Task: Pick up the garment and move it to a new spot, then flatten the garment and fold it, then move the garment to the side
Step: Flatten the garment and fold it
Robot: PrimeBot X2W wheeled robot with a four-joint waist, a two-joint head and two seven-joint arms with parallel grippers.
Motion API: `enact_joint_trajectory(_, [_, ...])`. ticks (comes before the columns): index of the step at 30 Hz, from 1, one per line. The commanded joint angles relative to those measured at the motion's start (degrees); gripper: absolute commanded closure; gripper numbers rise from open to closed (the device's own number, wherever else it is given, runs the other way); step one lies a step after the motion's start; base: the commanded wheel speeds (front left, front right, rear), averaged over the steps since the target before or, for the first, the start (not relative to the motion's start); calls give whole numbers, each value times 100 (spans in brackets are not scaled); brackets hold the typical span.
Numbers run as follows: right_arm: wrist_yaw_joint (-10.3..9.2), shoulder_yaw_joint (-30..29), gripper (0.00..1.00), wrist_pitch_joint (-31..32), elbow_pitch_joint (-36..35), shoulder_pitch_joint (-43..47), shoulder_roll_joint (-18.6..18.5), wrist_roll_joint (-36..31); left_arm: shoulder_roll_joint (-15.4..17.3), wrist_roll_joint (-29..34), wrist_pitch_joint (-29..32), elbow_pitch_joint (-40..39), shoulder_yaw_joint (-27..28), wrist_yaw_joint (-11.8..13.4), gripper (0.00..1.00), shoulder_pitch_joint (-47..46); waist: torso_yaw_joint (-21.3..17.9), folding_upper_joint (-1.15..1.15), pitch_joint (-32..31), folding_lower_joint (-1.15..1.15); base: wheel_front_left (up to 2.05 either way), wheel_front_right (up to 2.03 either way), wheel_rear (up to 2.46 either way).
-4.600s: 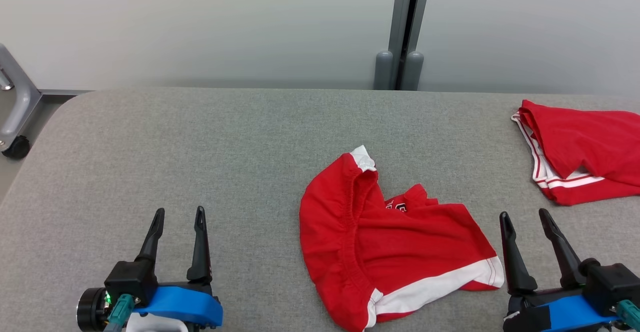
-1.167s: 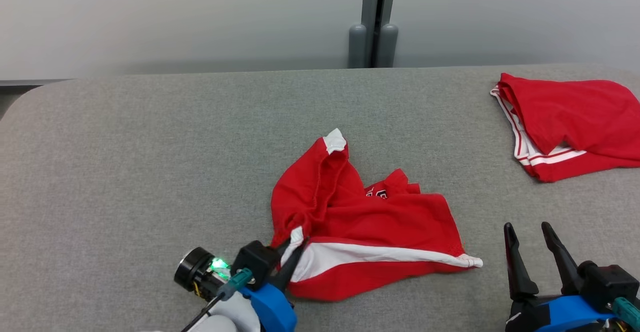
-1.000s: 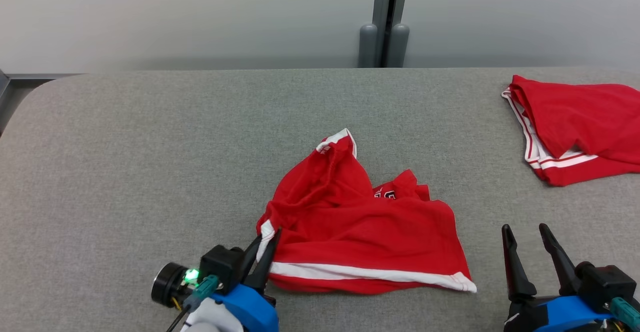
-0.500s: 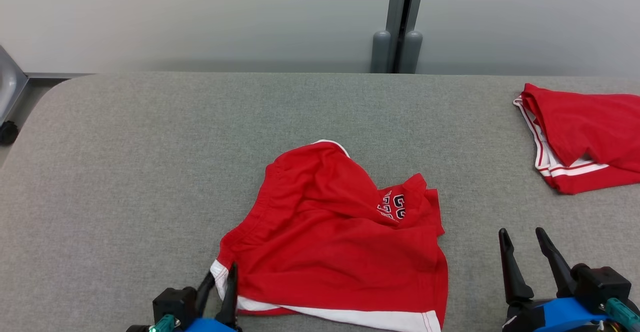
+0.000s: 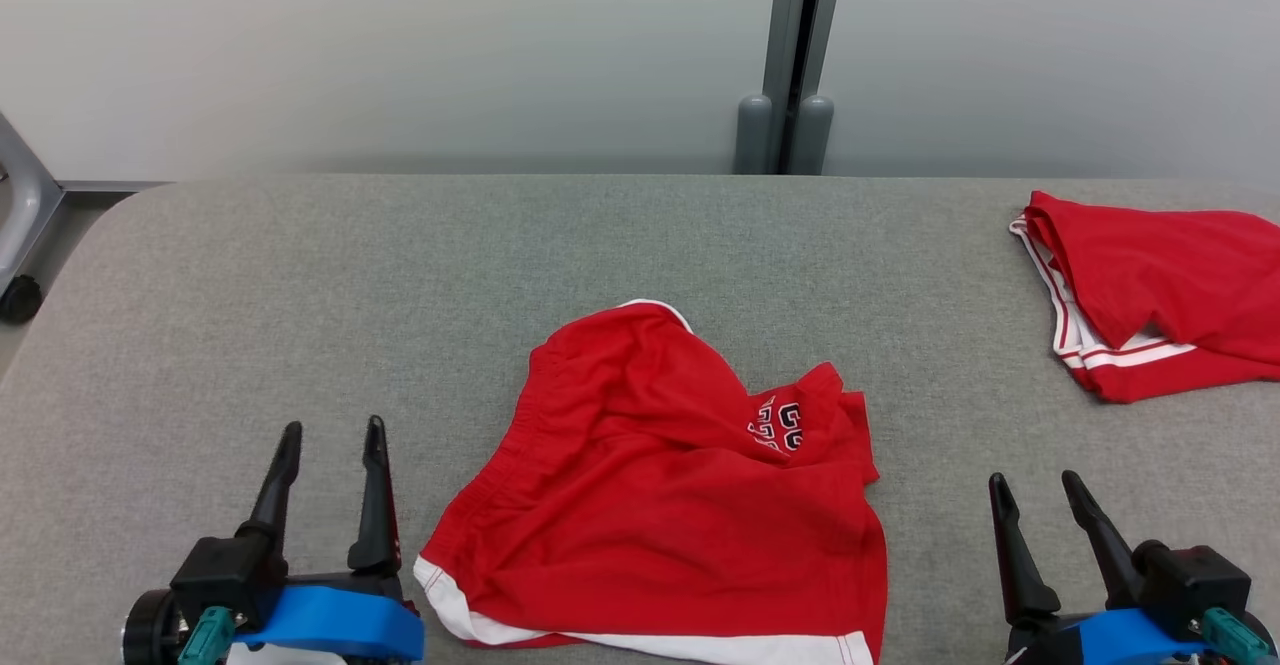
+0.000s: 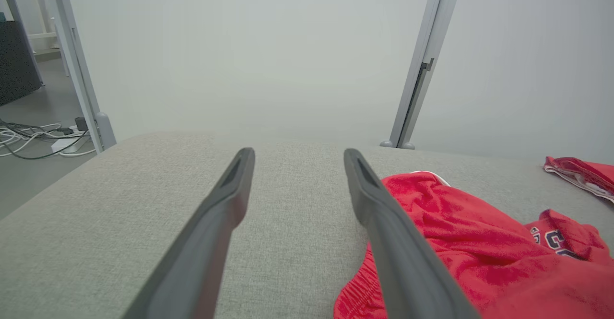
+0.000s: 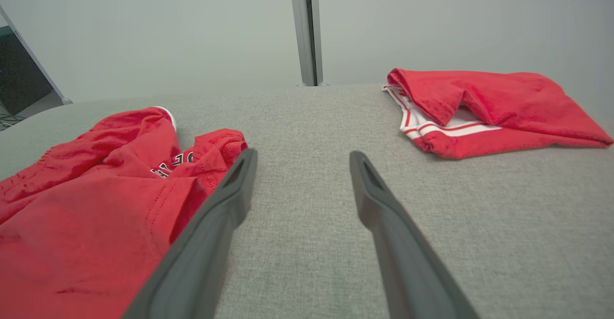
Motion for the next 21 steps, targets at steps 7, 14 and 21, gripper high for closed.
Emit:
enact_joint_trajectory(7, [1,46,0,3,7,177,-6,48,-180,472,-24,-444,724,-180,0,353,-13,0,-125,0,0,0,0])
enact_joint_trajectory(14, [2,89,0,40,14,185,-5,37,-343,800,-25,-598,1020,-361,0,513,35,0,-169,0,0,0,0])
enact_joint_trajectory(21, [1,471,0,163,21,18,-5,-72,-531,1030,-25,-546,1181,-598,0,553,103,0,-176,0,0,0,0])
